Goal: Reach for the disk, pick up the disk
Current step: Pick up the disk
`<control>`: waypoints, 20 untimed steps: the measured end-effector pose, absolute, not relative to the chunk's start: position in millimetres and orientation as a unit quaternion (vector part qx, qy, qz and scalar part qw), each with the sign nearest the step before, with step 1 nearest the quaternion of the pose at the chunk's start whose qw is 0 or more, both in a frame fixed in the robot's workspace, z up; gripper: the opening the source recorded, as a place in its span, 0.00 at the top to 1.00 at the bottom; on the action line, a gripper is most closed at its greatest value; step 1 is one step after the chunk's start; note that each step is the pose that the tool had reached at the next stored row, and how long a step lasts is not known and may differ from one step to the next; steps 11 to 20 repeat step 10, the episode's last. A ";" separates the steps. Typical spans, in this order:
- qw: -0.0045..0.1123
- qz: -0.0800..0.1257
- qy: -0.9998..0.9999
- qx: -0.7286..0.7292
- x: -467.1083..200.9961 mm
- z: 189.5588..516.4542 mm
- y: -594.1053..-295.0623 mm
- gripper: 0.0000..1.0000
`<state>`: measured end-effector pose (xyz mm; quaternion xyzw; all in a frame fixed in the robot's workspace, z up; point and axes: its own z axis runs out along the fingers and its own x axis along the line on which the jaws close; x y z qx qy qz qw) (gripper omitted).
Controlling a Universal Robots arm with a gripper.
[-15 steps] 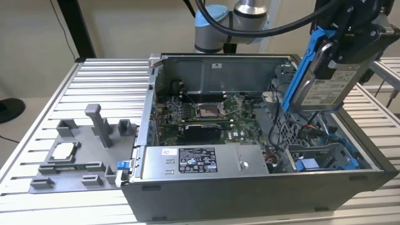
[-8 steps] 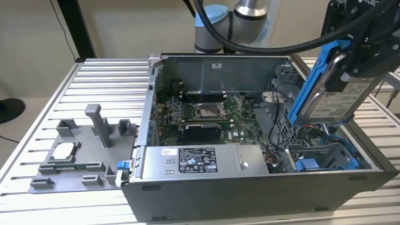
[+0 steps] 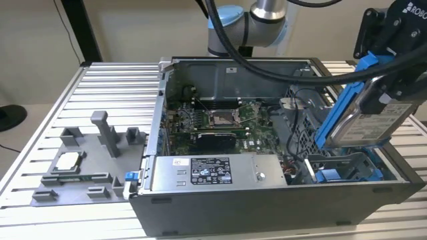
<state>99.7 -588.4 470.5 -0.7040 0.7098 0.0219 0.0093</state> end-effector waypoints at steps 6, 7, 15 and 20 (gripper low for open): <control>0.009 0.022 0.710 -0.704 99.8 470.3 -597.6 1.00; 0.009 0.022 0.710 -0.704 99.8 470.3 -597.9 1.00; 0.009 0.022 0.710 -0.704 99.8 470.3 -598.2 1.00; 0.009 0.022 0.710 -0.704 99.8 470.3 -598.2 1.00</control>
